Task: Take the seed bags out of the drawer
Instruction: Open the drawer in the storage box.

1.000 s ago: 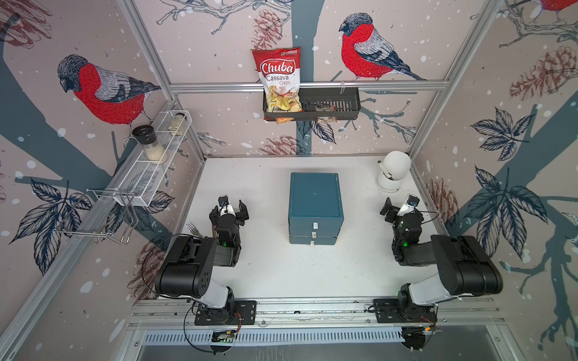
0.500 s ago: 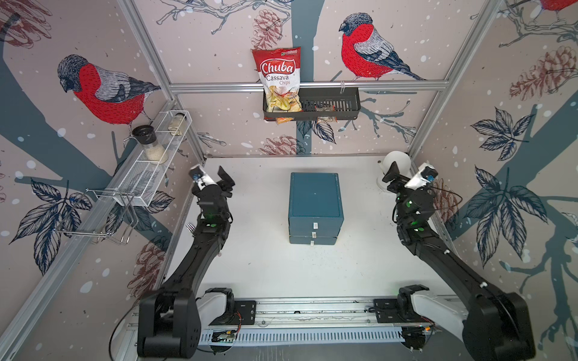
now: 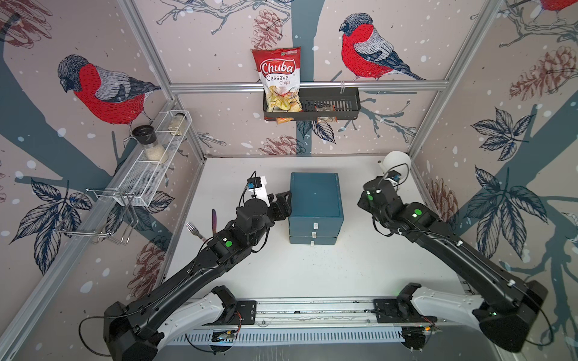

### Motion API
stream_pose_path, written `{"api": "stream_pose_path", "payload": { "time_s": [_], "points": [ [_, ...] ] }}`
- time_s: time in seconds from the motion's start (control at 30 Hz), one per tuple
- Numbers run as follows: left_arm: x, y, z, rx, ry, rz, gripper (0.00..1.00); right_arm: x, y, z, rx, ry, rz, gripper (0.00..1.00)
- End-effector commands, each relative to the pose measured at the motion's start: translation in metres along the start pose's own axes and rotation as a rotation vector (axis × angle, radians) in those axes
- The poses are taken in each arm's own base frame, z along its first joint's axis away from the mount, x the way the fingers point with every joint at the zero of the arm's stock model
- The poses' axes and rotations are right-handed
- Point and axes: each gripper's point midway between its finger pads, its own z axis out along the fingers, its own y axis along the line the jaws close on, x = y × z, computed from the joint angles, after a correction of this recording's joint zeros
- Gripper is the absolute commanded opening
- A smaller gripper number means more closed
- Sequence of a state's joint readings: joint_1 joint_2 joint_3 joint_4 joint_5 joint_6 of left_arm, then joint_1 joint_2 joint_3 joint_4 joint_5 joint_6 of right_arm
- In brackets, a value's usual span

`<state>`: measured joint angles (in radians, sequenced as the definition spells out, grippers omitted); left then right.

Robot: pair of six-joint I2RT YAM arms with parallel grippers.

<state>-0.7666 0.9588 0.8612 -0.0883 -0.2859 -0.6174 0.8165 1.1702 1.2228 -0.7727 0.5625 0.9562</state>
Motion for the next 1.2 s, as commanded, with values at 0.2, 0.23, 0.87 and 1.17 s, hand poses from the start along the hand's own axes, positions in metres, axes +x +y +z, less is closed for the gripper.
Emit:
{"api": "stream_pose_path", "payload": {
  "time_s": [0.2,0.23,0.87,1.17],
  "points": [
    [0.032,-0.011,0.012,0.035,0.167,0.145,0.74,0.074,0.067,-0.062,-0.032,0.052,-0.171,0.26],
    [0.034,-0.006,0.012,0.016,0.166,0.126,0.75,0.084,0.076,-0.063,-0.051,0.066,-0.186,0.23],
    [0.067,0.0,0.014,0.012,0.303,0.105,0.53,0.15,0.105,-0.024,-0.139,0.246,-0.211,0.46],
    [0.074,0.009,0.017,0.001,0.32,0.082,0.53,0.147,0.098,-0.004,-0.143,0.281,-0.207,0.57]
  ]
}}
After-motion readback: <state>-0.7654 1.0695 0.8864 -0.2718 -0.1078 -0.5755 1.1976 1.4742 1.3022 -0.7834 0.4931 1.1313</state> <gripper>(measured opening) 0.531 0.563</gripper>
